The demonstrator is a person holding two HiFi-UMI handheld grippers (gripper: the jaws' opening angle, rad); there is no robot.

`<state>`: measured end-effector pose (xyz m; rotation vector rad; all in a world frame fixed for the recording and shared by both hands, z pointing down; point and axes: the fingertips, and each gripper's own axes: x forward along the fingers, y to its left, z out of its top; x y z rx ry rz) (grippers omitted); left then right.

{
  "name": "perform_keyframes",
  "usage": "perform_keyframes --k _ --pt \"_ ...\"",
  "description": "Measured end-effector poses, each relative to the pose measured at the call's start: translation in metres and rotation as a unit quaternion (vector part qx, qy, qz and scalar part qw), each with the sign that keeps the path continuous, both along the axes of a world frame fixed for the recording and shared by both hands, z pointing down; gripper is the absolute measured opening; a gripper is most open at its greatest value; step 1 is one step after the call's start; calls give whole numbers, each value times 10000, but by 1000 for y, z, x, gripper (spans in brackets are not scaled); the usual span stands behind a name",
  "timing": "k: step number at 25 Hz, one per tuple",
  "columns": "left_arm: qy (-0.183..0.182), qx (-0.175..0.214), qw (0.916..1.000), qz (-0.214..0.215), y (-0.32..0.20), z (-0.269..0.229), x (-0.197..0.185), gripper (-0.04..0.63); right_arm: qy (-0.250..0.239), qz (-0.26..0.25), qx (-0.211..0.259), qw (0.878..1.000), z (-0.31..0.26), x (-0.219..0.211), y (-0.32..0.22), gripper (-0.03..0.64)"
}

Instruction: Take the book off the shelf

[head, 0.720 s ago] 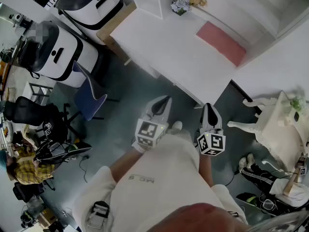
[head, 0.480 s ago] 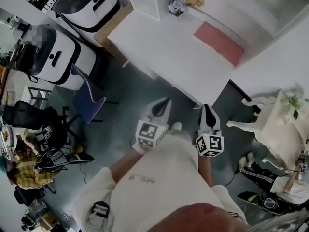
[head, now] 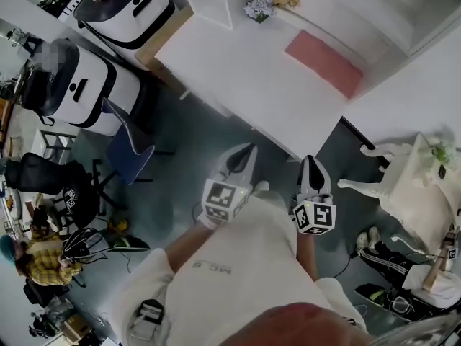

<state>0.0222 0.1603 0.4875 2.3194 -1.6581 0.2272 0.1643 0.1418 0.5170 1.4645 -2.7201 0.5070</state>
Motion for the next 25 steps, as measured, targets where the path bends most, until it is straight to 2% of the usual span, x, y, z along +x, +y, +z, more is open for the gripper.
perform_keyframes --k 4,8,16,25 --pt "-16 -15 10000 -5 -13 -2 -2 0 -42 65 -103 9999 6 1 -15 -11" --pt "34 78 10000 34 -41 -9 -17 0 -41 74 -31 10000 0 -15 -40 -12" --pt "207 144 9988 431 -130 -16 -62 0 31 343 103 9994 -14 -68 -113 -12" --pt "225 180 9956 895 -225 -37 -117 0 147 520 427 9976 -49 -140 -205 -11"
